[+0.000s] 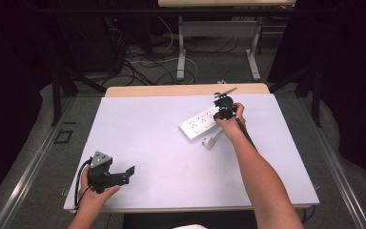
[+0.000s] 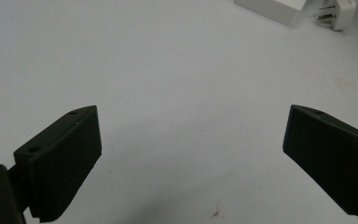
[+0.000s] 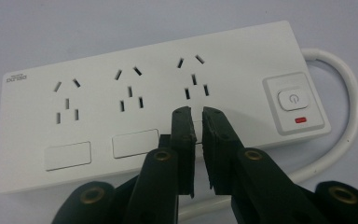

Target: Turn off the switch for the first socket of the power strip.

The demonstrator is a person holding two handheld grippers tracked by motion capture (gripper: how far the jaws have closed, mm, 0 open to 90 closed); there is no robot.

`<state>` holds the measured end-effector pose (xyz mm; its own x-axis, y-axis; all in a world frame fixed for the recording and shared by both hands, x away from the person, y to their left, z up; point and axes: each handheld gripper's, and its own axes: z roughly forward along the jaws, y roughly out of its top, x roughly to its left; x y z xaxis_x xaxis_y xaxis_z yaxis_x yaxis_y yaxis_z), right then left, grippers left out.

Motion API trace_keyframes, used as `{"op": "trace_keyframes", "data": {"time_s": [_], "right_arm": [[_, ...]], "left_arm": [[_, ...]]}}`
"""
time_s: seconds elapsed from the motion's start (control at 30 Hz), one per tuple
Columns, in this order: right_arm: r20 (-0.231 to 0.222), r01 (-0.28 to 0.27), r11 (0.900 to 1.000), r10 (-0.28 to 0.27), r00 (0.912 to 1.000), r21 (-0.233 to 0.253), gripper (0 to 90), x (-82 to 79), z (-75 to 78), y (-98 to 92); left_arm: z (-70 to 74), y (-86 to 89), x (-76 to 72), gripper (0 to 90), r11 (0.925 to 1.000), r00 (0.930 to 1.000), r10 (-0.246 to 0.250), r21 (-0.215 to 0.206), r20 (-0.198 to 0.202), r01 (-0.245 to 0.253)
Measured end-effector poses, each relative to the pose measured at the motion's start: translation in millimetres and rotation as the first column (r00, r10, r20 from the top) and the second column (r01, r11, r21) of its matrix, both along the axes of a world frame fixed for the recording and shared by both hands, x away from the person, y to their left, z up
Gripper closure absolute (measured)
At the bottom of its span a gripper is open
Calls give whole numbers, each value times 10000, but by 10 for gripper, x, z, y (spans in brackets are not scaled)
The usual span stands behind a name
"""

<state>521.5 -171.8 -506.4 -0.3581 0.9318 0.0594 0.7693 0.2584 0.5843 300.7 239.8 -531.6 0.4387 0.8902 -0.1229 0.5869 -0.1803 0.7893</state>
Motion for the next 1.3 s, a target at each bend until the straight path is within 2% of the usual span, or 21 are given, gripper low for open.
{"op": "trace_keyframes", "data": {"time_s": [0.07,0.1,0.3,0.43,0.57,0.73,0.77,0.83,1.1,1.3], "right_arm": [[-27,-5,9999,5,10000,131,824,-5,12,1],[96,-29,10000,29,9999,-8,823,-6,15,-13],[82,-167,9997,165,9998,194,781,-24,41,-9],[79,-328,9993,327,9994,162,763,-46,55,6],[352,-451,9987,443,9984,239,723,-80,74,24],[435,-641,9977,630,9971,233,679,-140,69,10],[471,-581,9973,560,9973,444,674,-153,58,11],[498,-733,9971,723,9961,184,658,-180,53,-21],[639,-1065,9942,1054,9924,150,579,-326,55,-112],[641,-1192,9922,1166,9911,374,514,-459,99,-146]], "left_arm": [[-4,1,5,41,10000,10000,-10,-32,27,10],[1,6,5,41,10000,10000,-42,-6,-53,42],[3,9,6,42,10000,10000,-18,-9,-83,18],[4,10,4,41,10000,10000,-13,-27,-72,13],[-1,7,6,41,10000,10000,-31,0,-41,31],[-6,0,9,41,10000,10000,-19,11,48,19],[-6,0,10,41,10000,10000,-22,27,65,21],[-7,-2,10,42,10000,10000,-20,22,65,19],[-7,-12,9,42,10000,10000,17,32,26,-17],[4,-9,8,42,9999,9999,-86,124,-70,87]]}}
